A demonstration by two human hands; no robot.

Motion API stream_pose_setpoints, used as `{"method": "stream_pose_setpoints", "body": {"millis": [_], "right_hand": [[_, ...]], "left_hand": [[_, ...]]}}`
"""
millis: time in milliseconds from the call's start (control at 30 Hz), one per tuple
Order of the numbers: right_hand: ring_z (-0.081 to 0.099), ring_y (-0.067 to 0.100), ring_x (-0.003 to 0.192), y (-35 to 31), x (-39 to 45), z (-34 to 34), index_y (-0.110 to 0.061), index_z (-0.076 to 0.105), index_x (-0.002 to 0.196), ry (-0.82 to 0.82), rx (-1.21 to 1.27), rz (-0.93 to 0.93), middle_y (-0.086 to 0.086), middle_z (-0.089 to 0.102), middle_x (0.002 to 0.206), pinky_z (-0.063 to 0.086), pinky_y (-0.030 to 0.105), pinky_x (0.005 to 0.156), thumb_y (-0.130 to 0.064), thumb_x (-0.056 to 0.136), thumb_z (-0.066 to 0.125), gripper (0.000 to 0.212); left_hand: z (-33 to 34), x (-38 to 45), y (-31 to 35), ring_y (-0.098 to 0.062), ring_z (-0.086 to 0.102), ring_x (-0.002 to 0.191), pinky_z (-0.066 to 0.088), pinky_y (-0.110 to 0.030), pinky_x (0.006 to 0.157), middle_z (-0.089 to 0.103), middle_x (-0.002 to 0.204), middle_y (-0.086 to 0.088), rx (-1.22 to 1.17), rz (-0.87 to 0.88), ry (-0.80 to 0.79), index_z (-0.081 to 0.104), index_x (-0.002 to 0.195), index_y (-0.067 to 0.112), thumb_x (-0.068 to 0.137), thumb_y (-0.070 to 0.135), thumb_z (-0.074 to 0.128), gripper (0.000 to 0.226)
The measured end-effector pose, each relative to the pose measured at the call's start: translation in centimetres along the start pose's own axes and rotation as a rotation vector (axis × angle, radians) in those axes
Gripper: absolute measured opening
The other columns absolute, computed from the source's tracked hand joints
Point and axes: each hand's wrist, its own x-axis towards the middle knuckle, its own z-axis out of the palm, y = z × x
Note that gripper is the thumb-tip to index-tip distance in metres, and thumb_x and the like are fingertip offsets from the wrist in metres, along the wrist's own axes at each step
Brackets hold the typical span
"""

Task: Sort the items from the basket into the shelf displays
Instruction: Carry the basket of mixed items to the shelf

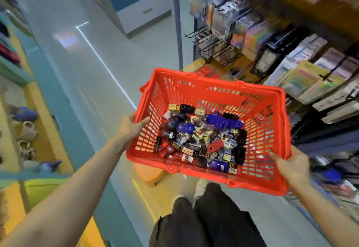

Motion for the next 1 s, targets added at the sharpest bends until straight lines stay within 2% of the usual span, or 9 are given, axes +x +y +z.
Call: {"method": "stream_pose_setpoints", "body": {"millis": [67, 133, 267, 400, 533, 633, 767, 833, 1000], "right_hand": [[0.059, 0.018, 0.069, -0.5, 0.4, 0.7, -0.006, 0.072, 0.101, 0.036, -0.041, 0.010, 0.018, 0.073, 0.087, 0.043, 0.031, 0.064, -0.007, 0.077, 0.080, 0.025], [0.059, 0.020, 0.069, -0.9, 1.2, 1.4, -0.006, 0.072, 0.101, 0.059, -0.045, 0.037, 0.018, 0.073, 0.087, 0.043, 0.032, 0.065, -0.007, 0.077, 0.079, 0.025], [0.069, 0.036, 0.087, -1.4, 3.4, 2.5, -0.002, 0.070, 0.105, 0.068, -0.001, 0.108, 0.023, 0.072, 0.094, 0.054, 0.046, 0.081, -0.006, 0.079, 0.078, 0.027], [0.069, 0.036, 0.085, -1.5, 4.4, 3.6, 0.002, 0.070, 0.105, 0.127, 0.013, 0.173, 0.023, 0.072, 0.095, 0.050, 0.040, 0.078, -0.005, 0.079, 0.078, 0.028], [0.069, 0.036, 0.083, -0.7, 4.4, 3.9, -0.002, 0.071, 0.104, 0.166, 0.032, 0.282, 0.021, 0.073, 0.092, 0.045, 0.033, 0.070, -0.008, 0.081, 0.077, 0.024], [0.070, 0.037, 0.084, -0.4, 3.6, 4.4, -0.002, 0.071, 0.106, 0.233, 0.022, 0.353, 0.021, 0.074, 0.093, 0.043, 0.032, 0.069, -0.003, 0.078, 0.077, 0.029], [0.069, 0.040, 0.087, -0.4, 2.6, 6.3, -0.001, 0.071, 0.104, 0.304, 0.027, 0.483, 0.023, 0.073, 0.093, 0.042, 0.035, 0.068, 0.000, 0.077, 0.076, 0.027], [0.068, 0.040, 0.086, -0.1, 2.0, 8.3, -0.001, 0.071, 0.102, 0.344, 0.021, 0.577, 0.023, 0.073, 0.091, 0.040, 0.034, 0.067, 0.000, 0.077, 0.077, 0.026], [0.067, 0.043, 0.087, 1.4, 1.3, 14.4, -0.005, 0.072, 0.108, 0.410, 0.044, 0.809, 0.024, 0.072, 0.090, 0.050, 0.045, 0.076, -0.007, 0.079, 0.078, 0.030]], "left_hand": [[0.8, 2.8, 1.1, -0.019, 0.071, 0.061, 0.058, -0.033, 0.057, 0.075, 0.073, -0.002, 0.016, 0.009, -0.035, 0.066, 0.116, 0.007, 0.091, 0.015, 0.070, 0.027], [1.8, 5.2, 2.0, -0.018, 0.072, 0.060, 0.057, -0.031, 0.053, 0.075, 0.071, -0.001, 0.030, 0.010, -0.073, 0.066, 0.114, 0.010, 0.091, 0.017, 0.071, 0.025], [4.1, 9.0, 3.6, -0.019, 0.072, 0.057, 0.055, -0.027, 0.047, 0.075, 0.069, -0.002, 0.034, 0.011, -0.138, 0.064, 0.107, 0.016, 0.093, 0.014, 0.068, 0.015], [6.3, 12.6, 5.1, -0.017, 0.072, 0.057, 0.054, -0.025, 0.047, 0.076, 0.071, 0.000, 0.102, 0.067, -0.198, 0.066, 0.103, 0.020, 0.093, 0.009, 0.067, 0.015], [9.2, 15.9, 7.0, -0.020, 0.073, 0.062, 0.057, -0.030, 0.053, 0.076, 0.075, -0.002, 0.173, 0.080, -0.292, 0.066, 0.107, 0.015, 0.092, 0.006, 0.067, 0.017], [12.1, 18.1, 8.3, -0.018, 0.072, 0.059, 0.057, -0.028, 0.051, 0.075, 0.069, 0.001, 0.251, 0.080, -0.343, 0.067, 0.098, 0.017, 0.090, 0.004, 0.069, 0.015], [16.0, 22.1, 8.8, -0.026, 0.066, 0.084, 0.056, -0.047, 0.085, 0.071, 0.096, -0.019, 0.344, 0.107, -0.474, 0.068, 0.110, 0.002, 0.088, -0.001, 0.069, 0.022], [17.7, 24.7, 8.0, -0.026, 0.065, 0.085, 0.055, -0.048, 0.086, 0.071, 0.099, -0.022, 0.402, 0.088, -0.519, 0.067, 0.113, -0.001, 0.088, -0.001, 0.070, 0.026], [21.4, 30.9, 3.3, -0.025, 0.066, 0.082, 0.056, -0.041, 0.079, 0.074, 0.088, -0.013, 0.504, 0.108, -0.579, 0.071, 0.102, 0.009, 0.087, 0.004, 0.073, 0.016]]}}
